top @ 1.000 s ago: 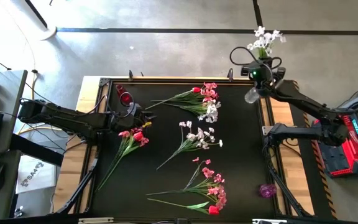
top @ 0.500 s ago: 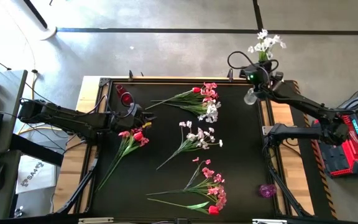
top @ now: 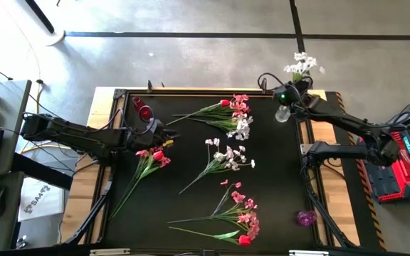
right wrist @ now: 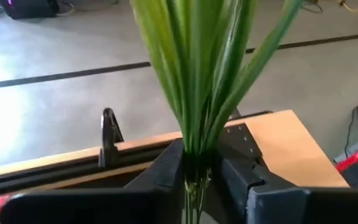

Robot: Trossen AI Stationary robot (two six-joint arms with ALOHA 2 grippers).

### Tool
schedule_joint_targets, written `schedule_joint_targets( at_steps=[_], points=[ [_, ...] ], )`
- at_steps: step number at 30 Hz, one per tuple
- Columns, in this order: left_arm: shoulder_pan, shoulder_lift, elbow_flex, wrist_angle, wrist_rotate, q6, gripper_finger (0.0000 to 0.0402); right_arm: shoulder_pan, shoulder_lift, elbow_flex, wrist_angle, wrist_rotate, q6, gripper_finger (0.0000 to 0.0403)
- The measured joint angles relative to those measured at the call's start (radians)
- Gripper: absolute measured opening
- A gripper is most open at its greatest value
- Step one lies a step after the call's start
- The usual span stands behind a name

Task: Sort flowers into vase by color
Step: Put the right white flowers into the transparent flower vase, then put the bottom white flowers into the transparent flower vase

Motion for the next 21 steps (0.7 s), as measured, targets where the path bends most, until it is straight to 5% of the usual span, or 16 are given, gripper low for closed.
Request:
schedule_joint_targets(
  at_steps=[10,21],
  points=[
    [0.000,-0.071,0.000,-0.036,0.024,0.001,0.0142,0.005,-0.086,0.000,0.004,-0.099,-0.009,0.0124],
    [-0.001,-0.124,0.001,-0.091,0.031,0.004,0.0142,0.005,-0.252,0.002,-0.139,-0.346,0.108,0.0133]
  ],
)
